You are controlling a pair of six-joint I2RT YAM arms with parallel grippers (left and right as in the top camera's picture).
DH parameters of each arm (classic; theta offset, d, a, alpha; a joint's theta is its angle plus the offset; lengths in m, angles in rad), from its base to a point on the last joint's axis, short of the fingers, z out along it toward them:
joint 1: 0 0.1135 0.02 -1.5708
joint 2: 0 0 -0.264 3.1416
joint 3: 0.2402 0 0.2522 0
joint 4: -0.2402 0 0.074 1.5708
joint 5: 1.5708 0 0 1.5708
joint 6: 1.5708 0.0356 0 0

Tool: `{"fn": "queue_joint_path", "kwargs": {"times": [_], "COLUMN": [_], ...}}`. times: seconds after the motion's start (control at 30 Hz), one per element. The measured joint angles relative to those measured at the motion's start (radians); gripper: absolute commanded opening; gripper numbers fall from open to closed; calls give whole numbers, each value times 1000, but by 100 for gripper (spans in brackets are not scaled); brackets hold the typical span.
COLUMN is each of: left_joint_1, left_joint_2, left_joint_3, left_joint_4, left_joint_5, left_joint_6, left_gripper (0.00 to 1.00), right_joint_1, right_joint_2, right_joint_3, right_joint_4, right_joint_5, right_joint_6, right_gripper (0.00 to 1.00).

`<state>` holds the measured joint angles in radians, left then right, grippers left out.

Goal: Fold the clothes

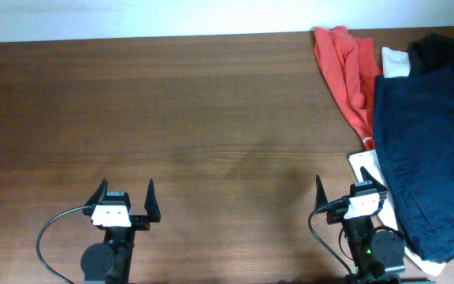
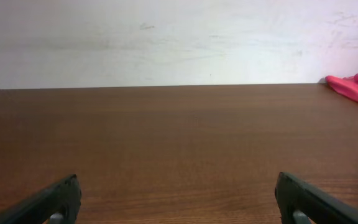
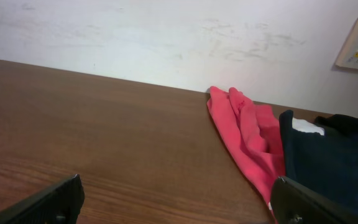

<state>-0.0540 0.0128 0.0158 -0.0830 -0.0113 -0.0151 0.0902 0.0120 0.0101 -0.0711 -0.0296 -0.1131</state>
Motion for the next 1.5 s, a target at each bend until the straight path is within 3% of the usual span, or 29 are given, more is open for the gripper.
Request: {"fn": "queue_joint_path", "kwargs": {"times": [1.5], "left_joint_1": [0], "left_joint_2": [27], "left_joint_3": [0], "left_joint_4": [0], "left_joint_5": [-10], "left_joint_6": [0], "left_gripper": [99], "right_joint_1": [0], "right_joint_2": [0], "right_joint_3": [0], "right_joint_4": [0], "right_joint_5": [0], "right_joint_6": [-1], "right_gripper": [99]}}
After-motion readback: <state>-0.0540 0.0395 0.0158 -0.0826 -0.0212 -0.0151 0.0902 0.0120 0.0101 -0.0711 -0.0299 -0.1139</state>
